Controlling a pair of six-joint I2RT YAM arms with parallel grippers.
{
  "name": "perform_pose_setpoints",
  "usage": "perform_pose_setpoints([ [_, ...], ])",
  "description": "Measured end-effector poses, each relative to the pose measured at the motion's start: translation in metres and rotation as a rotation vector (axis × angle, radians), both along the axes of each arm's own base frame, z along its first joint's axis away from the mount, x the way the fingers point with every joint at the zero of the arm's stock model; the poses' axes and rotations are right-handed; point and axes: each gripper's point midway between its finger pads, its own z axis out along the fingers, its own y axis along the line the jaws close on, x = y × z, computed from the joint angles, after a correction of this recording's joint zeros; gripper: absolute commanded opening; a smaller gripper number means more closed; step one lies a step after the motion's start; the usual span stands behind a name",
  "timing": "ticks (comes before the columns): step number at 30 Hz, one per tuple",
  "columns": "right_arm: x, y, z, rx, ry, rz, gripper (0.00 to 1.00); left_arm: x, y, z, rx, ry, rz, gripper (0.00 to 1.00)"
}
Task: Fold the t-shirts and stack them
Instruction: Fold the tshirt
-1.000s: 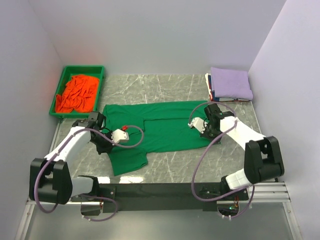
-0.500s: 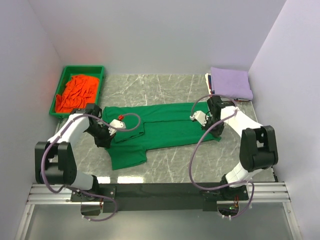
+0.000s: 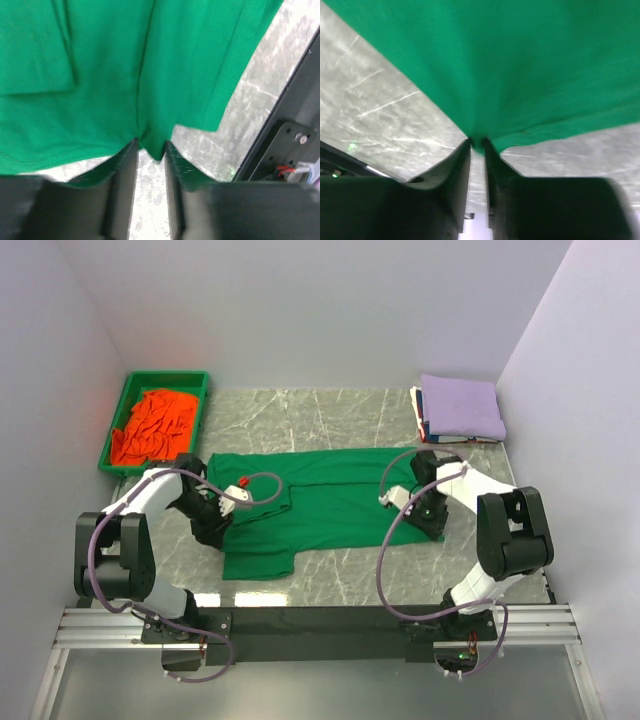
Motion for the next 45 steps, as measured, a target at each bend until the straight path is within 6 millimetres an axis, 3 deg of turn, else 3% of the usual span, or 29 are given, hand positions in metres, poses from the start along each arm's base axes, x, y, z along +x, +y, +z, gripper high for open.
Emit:
perform_pose_setpoints([
  [1, -0.007, -0.001, -0.002, -0.007, 0.015, 0.006, 0.32, -0.003, 0.0, -0.001, -0.001, 0.01, 0.004, 0.41],
  [4, -0.014, -0.002, -0.001, -0.015, 0.02, 0.004, 0.33, -0.007, 0.0, 0.002, 0.0, 0.008, 0.008, 0.46],
  [10, -0.002, -0.001, 0.029, 0.009, -0.147, -0.016, 0.3, -0.012, -0.001, 0.03, -0.011, -0.134, 0.003, 0.48],
  [13, -0.008, -0.004, 0.033, 0.009, -0.196, -0.012, 0.28, -0.023, -0.001, 0.033, -0.013, -0.146, 0.003, 0.48],
  [19, -0.026, -0.012, 0.009, -0.028, -0.147, -0.008, 0.29, -0.034, -0.006, 0.023, -0.012, -0.108, 0.001, 0.52],
  [27, -0.009, -0.012, -0.007, -0.047, -0.187, -0.003, 0.29, -0.049, -0.025, 0.0, 0.015, -0.105, -0.09, 0.53],
  [38, -0.008, -0.014, -0.012, -0.08, -0.183, 0.009, 0.03, -0.043, -0.039, -0.032, 0.085, -0.121, -0.159, 0.58],
  [43, -0.007, -0.014, -0.012, -0.085, -0.184, 0.007, 0.0, -0.039, -0.043, -0.034, 0.118, -0.16, -0.195, 0.46],
  [45, -0.007, -0.014, -0.012, -0.085, -0.184, 0.007, 0.0, -0.036, -0.043, -0.034, 0.129, -0.177, -0.2, 0.31],
])
